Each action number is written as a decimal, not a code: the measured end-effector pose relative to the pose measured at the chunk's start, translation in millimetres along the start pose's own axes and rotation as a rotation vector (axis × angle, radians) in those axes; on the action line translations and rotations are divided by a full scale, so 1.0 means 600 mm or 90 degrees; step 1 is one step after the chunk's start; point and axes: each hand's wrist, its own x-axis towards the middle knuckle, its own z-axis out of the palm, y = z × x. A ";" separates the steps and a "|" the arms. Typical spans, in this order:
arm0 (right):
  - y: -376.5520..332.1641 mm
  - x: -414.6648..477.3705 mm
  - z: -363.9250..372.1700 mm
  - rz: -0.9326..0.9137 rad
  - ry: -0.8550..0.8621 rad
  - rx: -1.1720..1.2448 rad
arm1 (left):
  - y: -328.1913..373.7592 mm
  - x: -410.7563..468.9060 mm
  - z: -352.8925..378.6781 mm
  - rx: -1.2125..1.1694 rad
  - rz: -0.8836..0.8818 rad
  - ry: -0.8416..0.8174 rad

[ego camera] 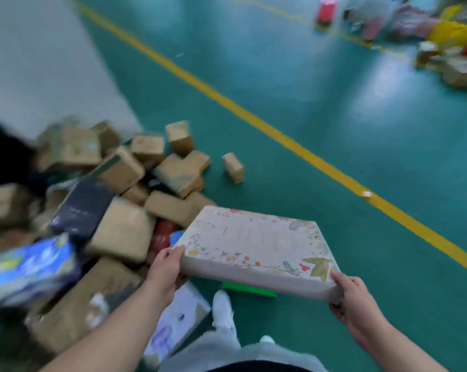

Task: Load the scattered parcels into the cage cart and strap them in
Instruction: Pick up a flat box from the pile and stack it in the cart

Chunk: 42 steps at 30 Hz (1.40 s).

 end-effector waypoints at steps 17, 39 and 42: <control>0.334 -0.296 0.264 -0.057 -0.425 -0.559 | -0.619 -0.436 -0.556 -0.504 -0.184 0.374; 0.908 -0.926 0.641 -0.030 -0.811 -0.829 | -1.060 -0.813 -0.966 -0.934 -0.120 0.463; 1.006 -0.966 0.660 0.044 -0.819 -0.976 | -1.040 -0.784 -0.999 -0.978 -0.113 0.521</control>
